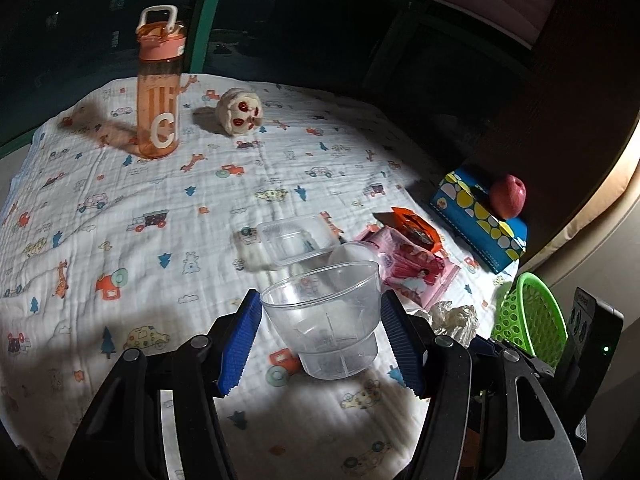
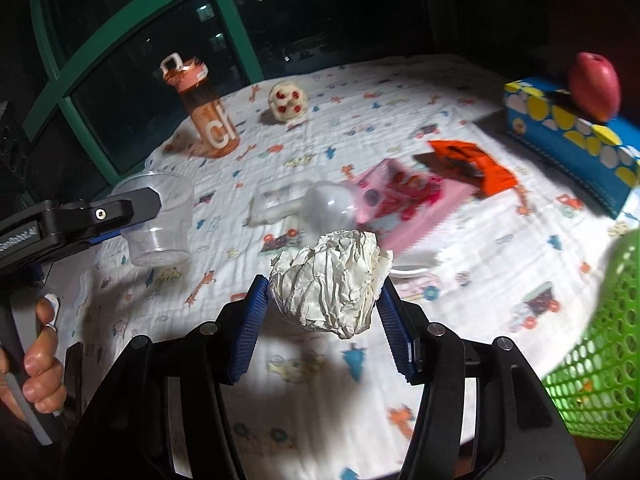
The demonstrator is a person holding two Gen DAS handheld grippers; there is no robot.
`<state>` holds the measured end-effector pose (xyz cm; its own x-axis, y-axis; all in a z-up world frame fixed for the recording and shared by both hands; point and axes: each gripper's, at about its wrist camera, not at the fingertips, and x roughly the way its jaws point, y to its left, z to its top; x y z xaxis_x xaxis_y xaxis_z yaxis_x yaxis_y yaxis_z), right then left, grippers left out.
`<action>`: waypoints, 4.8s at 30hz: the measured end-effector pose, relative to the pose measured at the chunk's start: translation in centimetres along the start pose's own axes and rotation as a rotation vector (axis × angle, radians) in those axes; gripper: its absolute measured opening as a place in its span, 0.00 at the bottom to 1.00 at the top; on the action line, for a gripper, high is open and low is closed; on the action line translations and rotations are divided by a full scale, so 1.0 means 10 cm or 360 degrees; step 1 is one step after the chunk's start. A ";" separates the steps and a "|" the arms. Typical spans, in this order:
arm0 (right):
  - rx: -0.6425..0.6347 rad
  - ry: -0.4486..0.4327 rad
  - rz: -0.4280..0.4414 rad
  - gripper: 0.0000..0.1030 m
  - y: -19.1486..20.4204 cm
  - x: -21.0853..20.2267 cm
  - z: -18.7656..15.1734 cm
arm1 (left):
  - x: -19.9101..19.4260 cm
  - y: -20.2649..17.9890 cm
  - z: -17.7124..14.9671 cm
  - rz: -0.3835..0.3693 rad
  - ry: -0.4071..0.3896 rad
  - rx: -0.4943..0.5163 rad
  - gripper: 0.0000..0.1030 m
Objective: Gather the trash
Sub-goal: 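Grasp the crumpled foil ball with the right tool while the left tool lifts the cup, then drop the foil ball into the basket with the right tool while the left tool drops the cup in, then move both tools back over the bed toward the pink wrapper and bowl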
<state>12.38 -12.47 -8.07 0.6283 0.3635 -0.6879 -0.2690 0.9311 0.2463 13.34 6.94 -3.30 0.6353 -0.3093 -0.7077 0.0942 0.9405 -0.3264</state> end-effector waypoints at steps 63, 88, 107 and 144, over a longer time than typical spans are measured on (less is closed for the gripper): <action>0.0605 -0.0338 -0.0794 0.70 -2.70 -2.15 -0.75 | 1.01 -3.52 -0.39 -0.0489 0.0254 0.0904 0.58; 0.0601 -0.0419 -0.0779 0.74 -2.54 -2.31 -0.84 | 1.01 -3.62 -0.54 -0.0540 0.0296 0.0942 0.69; 0.0404 -0.0384 -0.0559 0.76 -1.93 -1.79 -0.38 | 0.81 -2.22 0.02 -0.0160 0.0115 0.0673 0.69; -0.0279 -0.0081 -0.0081 0.76 0.03 -0.04 0.49 | 0.62 0.49 0.66 0.0431 0.0051 0.0256 0.69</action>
<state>15.61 -12.23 -4.35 0.6791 0.3214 -0.6600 -0.3564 0.9304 0.0864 22.84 10.57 -5.18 0.6295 -0.0463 -0.7757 0.0464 0.9987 -0.0220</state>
